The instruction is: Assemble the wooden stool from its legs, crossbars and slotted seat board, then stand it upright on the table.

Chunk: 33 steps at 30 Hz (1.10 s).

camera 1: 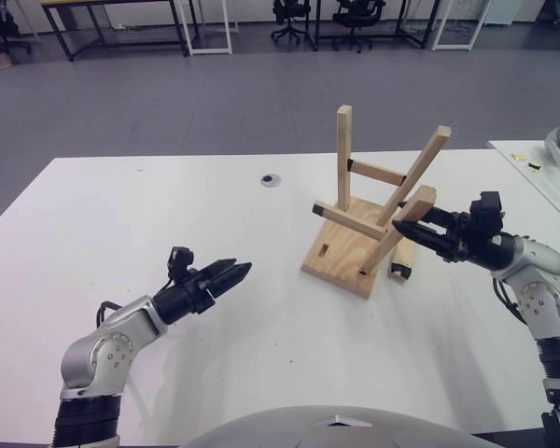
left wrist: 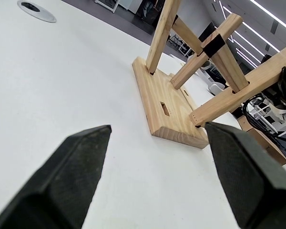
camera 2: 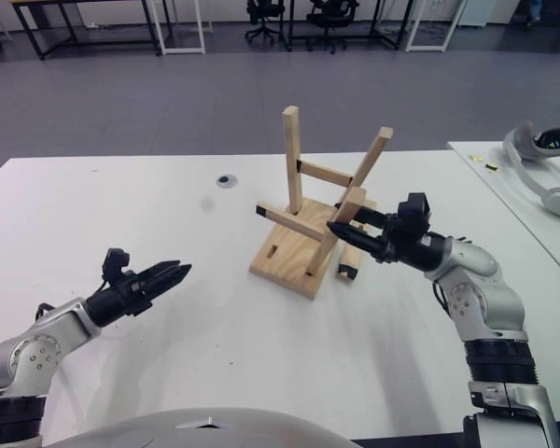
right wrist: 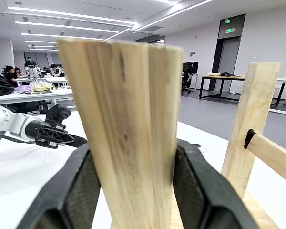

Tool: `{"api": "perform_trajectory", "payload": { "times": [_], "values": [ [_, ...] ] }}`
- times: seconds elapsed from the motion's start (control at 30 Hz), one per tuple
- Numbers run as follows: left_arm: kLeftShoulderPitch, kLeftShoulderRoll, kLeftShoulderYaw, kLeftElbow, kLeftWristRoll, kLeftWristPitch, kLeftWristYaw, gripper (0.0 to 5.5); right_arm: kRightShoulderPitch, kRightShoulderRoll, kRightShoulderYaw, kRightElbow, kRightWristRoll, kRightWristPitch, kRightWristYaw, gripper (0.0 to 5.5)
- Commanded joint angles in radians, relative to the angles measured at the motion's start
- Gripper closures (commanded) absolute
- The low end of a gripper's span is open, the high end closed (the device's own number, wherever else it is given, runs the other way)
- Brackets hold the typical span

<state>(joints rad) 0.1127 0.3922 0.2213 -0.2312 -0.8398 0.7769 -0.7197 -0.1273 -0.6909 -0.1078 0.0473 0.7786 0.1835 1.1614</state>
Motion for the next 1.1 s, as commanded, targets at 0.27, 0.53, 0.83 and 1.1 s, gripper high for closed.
{"api": "perform_trajectory", "payload": {
  "times": [0.27,0.53,0.83,1.1],
  "values": [
    [-0.004,-0.016,0.017,-0.009,-0.02,-0.004,0.05,1.87,0.202,-0.004,0.234,0.122,-0.209,0.068,0.018,3.44],
    [0.004,-0.025,0.015,-0.013,-0.016,-0.007,0.057,1.87,0.105,0.002,0.213,0.106,-0.104,0.305,-0.178,3.44],
    [0.013,-0.044,0.009,-0.019,-0.008,-0.018,0.064,1.87,0.058,-0.001,0.169,0.082,-0.036,0.44,-0.17,2.18],
    [0.018,-0.052,-0.002,-0.016,-0.007,-0.032,0.072,1.87,0.017,-0.002,0.141,0.096,-0.122,0.447,-0.157,0.65]
  ]
}}
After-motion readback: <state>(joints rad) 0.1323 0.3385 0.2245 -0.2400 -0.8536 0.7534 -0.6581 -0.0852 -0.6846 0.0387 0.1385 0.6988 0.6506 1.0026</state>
